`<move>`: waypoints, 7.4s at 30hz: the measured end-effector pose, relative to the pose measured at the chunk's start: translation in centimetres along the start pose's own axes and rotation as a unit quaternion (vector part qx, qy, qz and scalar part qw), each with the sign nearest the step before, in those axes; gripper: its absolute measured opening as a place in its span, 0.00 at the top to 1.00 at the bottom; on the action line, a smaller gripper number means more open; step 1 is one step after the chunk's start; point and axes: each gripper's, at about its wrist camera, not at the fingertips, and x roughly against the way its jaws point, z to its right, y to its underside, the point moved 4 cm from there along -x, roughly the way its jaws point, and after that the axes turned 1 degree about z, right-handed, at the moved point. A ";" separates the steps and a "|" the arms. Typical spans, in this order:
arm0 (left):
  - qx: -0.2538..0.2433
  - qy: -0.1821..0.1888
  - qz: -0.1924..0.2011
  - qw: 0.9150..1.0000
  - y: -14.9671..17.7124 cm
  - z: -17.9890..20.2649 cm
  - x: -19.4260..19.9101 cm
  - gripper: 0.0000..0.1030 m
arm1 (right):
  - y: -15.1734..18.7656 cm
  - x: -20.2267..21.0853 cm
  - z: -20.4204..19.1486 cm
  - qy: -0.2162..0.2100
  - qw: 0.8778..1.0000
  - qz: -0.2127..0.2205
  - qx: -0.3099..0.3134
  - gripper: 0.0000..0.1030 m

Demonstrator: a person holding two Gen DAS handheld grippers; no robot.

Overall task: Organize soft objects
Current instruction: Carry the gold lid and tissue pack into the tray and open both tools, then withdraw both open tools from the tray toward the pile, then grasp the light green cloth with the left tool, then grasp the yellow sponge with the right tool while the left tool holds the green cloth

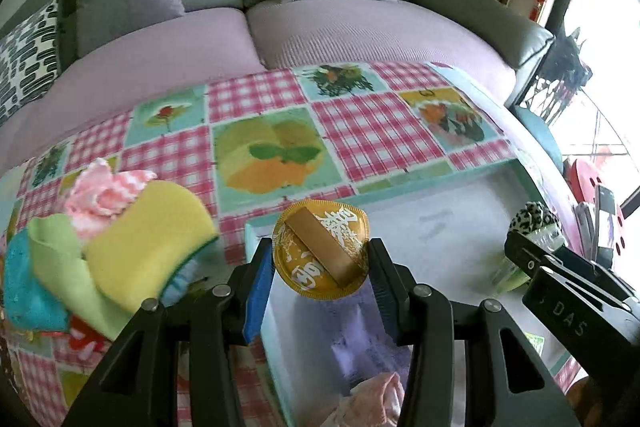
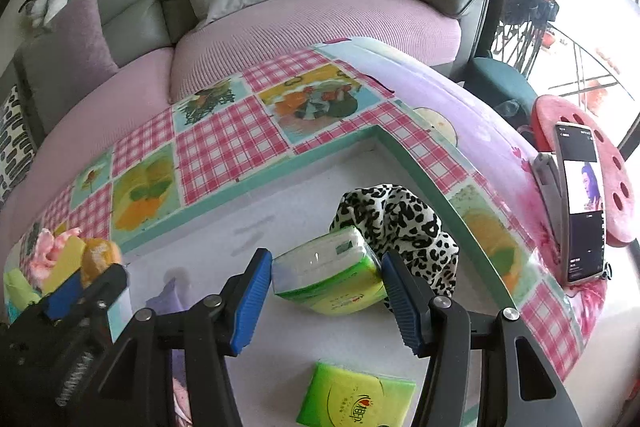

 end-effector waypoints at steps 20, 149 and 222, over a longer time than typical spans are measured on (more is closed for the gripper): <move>0.017 0.015 -0.011 1.000 0.1 -0.7 0.3 0.41 | 0.3 0.5 -2.1 -0.018 0.999 0.002 0.033 0.42; 0.147 -0.060 0.012 0.987 1.0 -16.9 8.3 0.21 | 0.4 0.5 -18.0 -0.131 0.973 -0.035 0.185 0.20; 0.241 -0.137 0.163 0.947 1.7 -23.7 18.2 0.95 | 5.2 1.1 -24.1 -0.167 0.945 -0.043 0.277 0.20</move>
